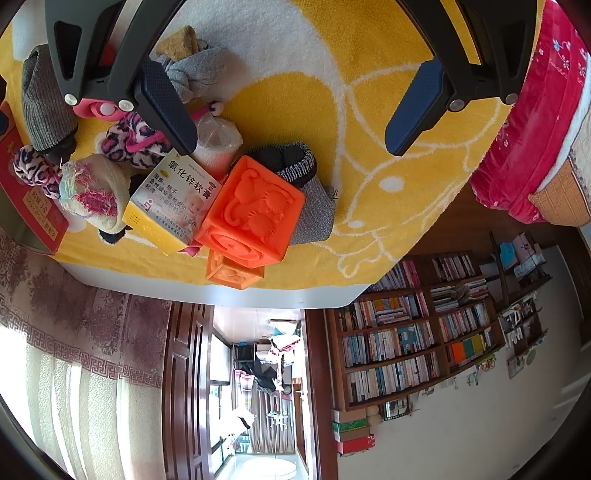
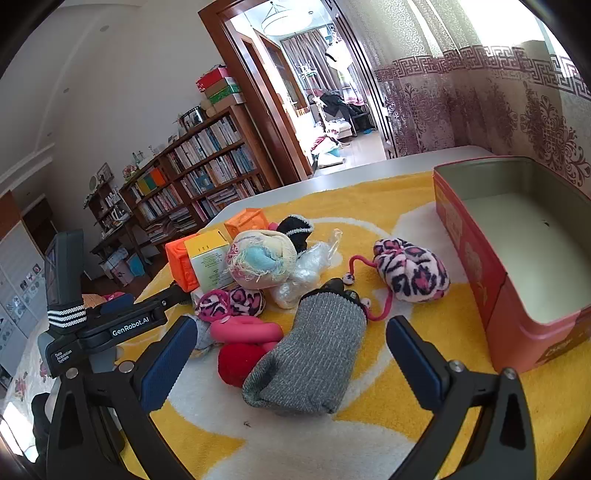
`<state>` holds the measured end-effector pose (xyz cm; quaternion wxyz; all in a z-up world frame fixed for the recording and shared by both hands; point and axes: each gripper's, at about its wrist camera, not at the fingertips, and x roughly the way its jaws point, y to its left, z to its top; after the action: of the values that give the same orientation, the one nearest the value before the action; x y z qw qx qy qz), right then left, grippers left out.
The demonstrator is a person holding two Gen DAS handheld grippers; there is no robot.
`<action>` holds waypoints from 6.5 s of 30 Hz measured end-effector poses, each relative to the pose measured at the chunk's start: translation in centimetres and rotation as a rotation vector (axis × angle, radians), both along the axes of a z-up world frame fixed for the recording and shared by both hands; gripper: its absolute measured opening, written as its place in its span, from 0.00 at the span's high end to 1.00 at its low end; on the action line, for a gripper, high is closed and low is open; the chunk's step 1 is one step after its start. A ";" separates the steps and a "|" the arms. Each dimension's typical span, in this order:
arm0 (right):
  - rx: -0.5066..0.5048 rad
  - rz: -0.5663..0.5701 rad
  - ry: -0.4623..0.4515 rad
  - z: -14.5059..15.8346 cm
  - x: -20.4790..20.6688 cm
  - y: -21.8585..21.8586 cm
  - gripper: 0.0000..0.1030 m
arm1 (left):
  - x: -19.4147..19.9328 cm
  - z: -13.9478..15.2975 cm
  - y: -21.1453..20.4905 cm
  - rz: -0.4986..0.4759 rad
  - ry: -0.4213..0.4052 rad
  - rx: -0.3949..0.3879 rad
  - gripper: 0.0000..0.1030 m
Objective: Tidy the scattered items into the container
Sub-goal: 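Move both grippers toward the pile of items on the towel, then grasp the small grey sock with the left gripper while the right grasps the grey knit sock, then carry the grey knit sock into the red tin and open the right gripper while the left carries its sock, then lower the small grey sock into the red tin and open the left gripper, then move both grippers back from the tin to the pile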
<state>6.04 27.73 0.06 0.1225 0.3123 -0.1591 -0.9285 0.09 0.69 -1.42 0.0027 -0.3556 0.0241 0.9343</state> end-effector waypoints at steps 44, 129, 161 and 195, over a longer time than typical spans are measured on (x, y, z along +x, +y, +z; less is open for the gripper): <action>0.086 -0.012 -0.020 -0.2 0.0 -0.6 0.00 | 0.4 -3.1 2.4 -0.205 -0.201 0.104 0.00; 0.193 -0.434 0.060 5.7 0.9 16.3 0.54 | 5.7 4.3 15.9 -0.592 -0.080 0.210 0.55; 0.017 -0.672 0.101 4.4 3.6 22.9 0.35 | 0.8 4.9 31.3 -0.739 -0.158 0.337 0.27; 0.192 -0.555 0.129 3.5 2.4 18.4 0.35 | -1.9 4.7 12.2 -0.297 -0.046 0.336 0.16</action>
<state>8.42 46.14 3.55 -0.1562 0.2076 -0.1416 -0.9552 -1.79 12.87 3.30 0.2002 -0.3639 -0.0799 0.9061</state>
